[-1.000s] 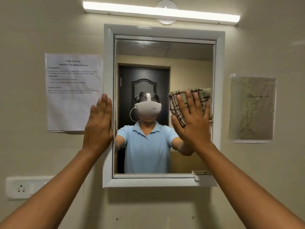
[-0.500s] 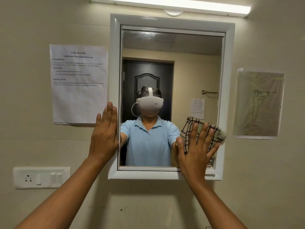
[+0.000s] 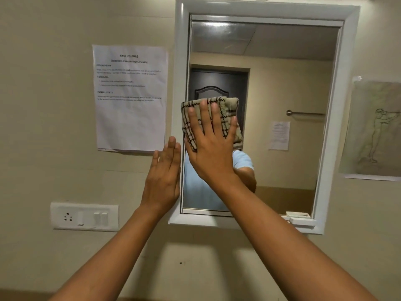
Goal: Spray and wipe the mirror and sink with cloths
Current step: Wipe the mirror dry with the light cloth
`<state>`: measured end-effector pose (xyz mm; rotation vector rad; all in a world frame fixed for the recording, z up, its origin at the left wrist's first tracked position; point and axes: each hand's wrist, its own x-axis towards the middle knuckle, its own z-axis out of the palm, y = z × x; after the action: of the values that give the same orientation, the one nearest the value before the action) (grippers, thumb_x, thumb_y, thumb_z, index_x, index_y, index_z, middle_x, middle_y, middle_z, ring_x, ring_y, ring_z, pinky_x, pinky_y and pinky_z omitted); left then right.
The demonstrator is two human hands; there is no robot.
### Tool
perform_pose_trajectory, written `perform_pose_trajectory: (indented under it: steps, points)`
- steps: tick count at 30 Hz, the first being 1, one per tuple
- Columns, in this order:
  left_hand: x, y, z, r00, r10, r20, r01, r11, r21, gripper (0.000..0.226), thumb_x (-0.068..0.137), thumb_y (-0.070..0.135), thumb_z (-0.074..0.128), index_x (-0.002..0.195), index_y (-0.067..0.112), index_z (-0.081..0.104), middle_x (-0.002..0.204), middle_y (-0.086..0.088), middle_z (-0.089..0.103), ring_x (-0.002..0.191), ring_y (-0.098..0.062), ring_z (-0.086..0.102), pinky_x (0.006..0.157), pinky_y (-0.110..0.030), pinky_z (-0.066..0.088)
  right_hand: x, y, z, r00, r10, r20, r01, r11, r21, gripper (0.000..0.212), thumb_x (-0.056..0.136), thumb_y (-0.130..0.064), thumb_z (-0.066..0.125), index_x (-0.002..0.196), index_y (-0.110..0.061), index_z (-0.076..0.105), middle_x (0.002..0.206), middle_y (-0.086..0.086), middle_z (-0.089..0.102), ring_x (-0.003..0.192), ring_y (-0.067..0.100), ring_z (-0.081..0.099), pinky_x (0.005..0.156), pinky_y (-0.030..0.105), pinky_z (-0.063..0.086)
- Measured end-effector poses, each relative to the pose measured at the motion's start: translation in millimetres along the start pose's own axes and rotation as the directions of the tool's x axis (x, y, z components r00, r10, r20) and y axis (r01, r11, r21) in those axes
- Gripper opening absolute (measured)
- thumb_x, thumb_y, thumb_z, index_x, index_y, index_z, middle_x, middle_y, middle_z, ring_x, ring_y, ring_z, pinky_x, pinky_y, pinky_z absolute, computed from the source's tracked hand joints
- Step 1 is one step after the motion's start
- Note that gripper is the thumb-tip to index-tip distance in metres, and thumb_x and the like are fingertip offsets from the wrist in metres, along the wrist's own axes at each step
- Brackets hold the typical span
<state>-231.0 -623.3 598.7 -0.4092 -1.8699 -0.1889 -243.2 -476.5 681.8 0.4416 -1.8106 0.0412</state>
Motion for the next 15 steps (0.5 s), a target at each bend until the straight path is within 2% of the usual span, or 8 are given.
perform_pose_trajectory:
  steps: [2,4,7,10,15]
  points:
    - [-1,0,-3,1.000,0.009,0.015,-0.009,1.000,-0.005,0.080,0.091,0.004,0.059,0.155,0.002,0.012,0.164,-0.018,0.009,0.152,-0.028,0.012,0.120,-0.054,0.021,-15,0,2,0.999,-0.035,0.009,0.035,0.999,0.013,0.065,0.101,-0.049,0.024,0.159,-0.021,0.016,0.167,0.008,0.010,0.154,0.029,0.005,0.118,0.065,0.004]
    - [-2,0,-6,0.999,0.023,0.034,-0.023,1.000,-0.013,0.070,0.094,0.005,0.045,0.155,0.002,0.012,0.164,-0.019,0.009,0.152,-0.028,0.011,0.119,-0.055,0.022,-37,-4,5,0.998,-0.056,0.028,0.055,0.998,0.031,0.064,0.101,-0.047,0.022,0.159,-0.021,0.016,0.167,0.007,0.009,0.154,0.029,0.004,0.117,0.066,0.005]
    - [-8,1,-7,0.998,0.026,0.060,-0.024,0.999,-0.036,0.064,0.095,0.011,0.031,0.155,0.001,0.012,0.164,-0.018,0.009,0.153,-0.028,0.011,0.120,-0.056,0.021,-77,-14,13,0.997,-0.046,0.061,0.044,0.998,0.042,0.065,0.100,-0.043,0.032,0.159,-0.022,0.016,0.167,0.006,0.008,0.154,0.028,0.004,0.117,0.066,0.008]
    - [-25,0,-3,0.997,0.016,0.076,-0.011,0.998,-0.064,0.065,0.094,0.012,0.031,0.155,0.003,0.010,0.165,-0.016,0.005,0.153,-0.026,0.010,0.120,-0.055,0.020,-115,-25,22,0.995,-0.014,0.097,0.010,0.999,0.036,0.070,0.099,-0.042,0.043,0.159,-0.021,0.014,0.167,0.007,0.006,0.154,0.028,0.003,0.117,0.066,0.011]
    - [-45,0,3,0.997,-0.019,0.075,0.026,0.995,-0.098,0.075,0.088,0.001,0.042,0.156,0.003,0.009,0.165,-0.013,0.003,0.153,-0.024,0.008,0.121,-0.054,0.016,-145,-51,31,0.989,0.079,0.126,-0.084,0.996,0.038,0.073,0.099,-0.043,0.047,0.159,-0.021,0.012,0.167,0.007,0.000,0.154,0.029,0.002,0.117,0.066,0.012]
